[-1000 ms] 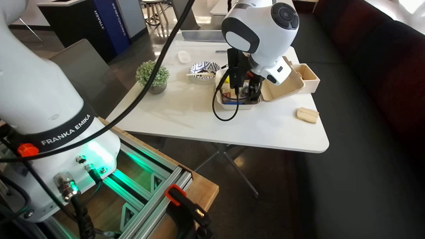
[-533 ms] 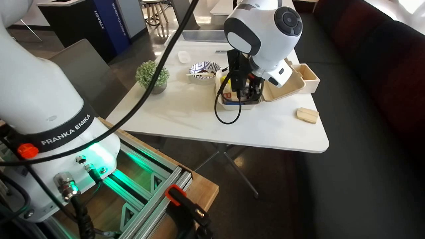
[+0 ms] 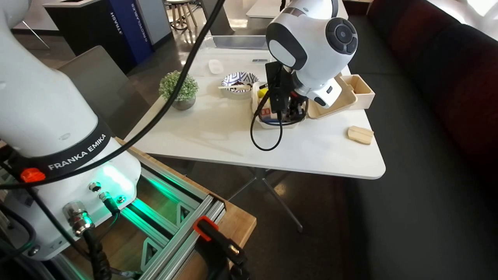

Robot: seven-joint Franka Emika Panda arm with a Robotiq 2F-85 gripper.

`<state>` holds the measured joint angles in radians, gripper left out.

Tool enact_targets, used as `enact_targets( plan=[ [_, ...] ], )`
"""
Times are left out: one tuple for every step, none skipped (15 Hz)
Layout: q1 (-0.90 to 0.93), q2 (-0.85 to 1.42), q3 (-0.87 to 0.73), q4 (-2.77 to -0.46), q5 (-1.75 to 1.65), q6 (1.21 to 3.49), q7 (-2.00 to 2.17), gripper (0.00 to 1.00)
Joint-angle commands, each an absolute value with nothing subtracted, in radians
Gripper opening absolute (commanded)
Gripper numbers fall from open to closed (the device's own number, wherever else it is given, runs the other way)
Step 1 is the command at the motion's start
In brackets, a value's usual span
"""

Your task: Turn the k-cup over

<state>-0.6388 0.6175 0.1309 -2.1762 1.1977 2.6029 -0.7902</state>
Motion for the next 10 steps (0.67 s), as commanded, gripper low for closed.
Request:
enact_targets(
  plan=[
    [-0.552,0.613,0.043,-2.175,1.257,2.547,-0.829,0.77],
    [-0.534,0.613,0.025,-2.174,1.262,2.541,-0.830,0.74],
    [-0.516,0.612,0.007,-2.173,1.267,2.533,-0.830,0.74],
    [-0.498,0.611,-0.010,-2.173,1.271,2.527,-0.829,0.72],
    [-0.481,0.609,-0.026,-2.174,1.275,2.524,-0.828,0.73],
    [-0.466,0.607,-0.040,-2.174,1.278,2.520,-0.830,0.71],
    [-0.455,0.606,-0.050,-2.175,1.280,2.521,-0.829,0.70],
    [-0.444,0.604,-0.058,-2.175,1.282,2.522,-0.829,0.67],
    [-0.435,0.602,-0.064,-2.177,1.286,2.524,-0.831,0.67],
    [-0.427,0.599,-0.070,-2.177,1.289,2.526,-0.831,0.63]
  ],
)
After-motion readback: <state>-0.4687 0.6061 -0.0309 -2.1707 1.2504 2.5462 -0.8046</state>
